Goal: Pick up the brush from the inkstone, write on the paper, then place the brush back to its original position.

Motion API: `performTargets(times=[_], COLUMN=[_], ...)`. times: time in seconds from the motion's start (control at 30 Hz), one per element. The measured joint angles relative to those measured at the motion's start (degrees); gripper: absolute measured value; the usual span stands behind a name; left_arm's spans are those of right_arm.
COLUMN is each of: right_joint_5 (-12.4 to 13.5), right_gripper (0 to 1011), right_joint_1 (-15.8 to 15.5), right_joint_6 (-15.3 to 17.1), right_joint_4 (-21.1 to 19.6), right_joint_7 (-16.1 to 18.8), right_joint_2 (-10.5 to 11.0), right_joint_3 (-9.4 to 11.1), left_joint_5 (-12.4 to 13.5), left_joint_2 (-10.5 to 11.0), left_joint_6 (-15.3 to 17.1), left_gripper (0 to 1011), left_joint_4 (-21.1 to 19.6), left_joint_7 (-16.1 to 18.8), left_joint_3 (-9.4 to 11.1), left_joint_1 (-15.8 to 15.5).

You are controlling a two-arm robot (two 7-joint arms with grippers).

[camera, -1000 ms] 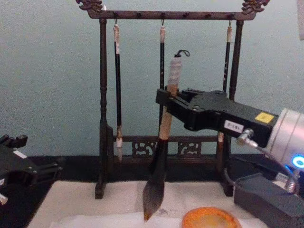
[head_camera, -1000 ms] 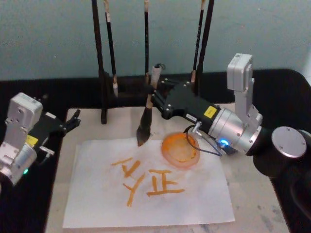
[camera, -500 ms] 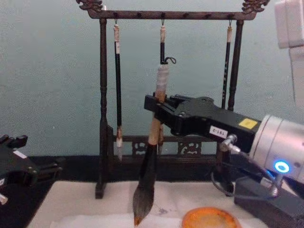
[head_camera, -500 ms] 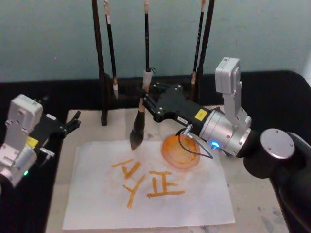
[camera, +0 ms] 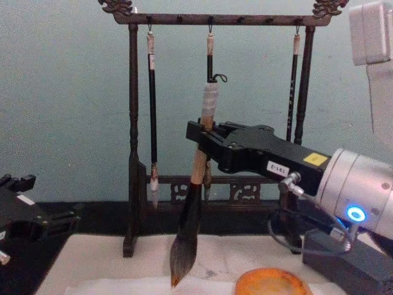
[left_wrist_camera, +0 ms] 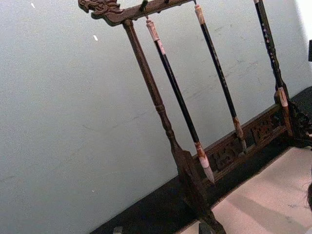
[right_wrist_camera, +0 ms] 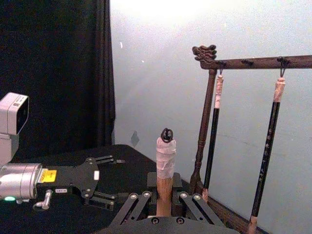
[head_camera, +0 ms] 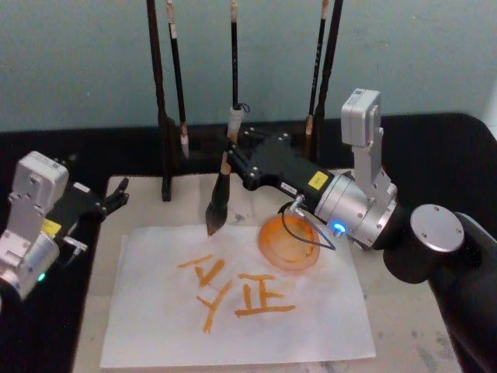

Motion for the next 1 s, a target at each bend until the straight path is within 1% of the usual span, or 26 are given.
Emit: performTargets(times=[0.67, 1.0], right_joint_5=[-2.42, -3.27], right_gripper=[177, 177], right_joint_1=[0.37, 0.06], right_joint_6=[-0.23, -0.27], right_joint_4=[2.98, 3.36], right_joint_7=[0.91, 1.28], right_joint_2=[-2.47, -2.62], right_joint_3=[1.65, 2.16], left_joint_5=[0.0, 0.0], left_joint_2=[0.0, 0.0], left_joint_6=[0.0, 0.0], left_gripper=[1010, 1010], left_joint_4=[0.0, 0.0], left_joint_7=[0.0, 0.0], left_joint_3=[0.0, 0.0], left_joint_1=[0.0, 0.0])
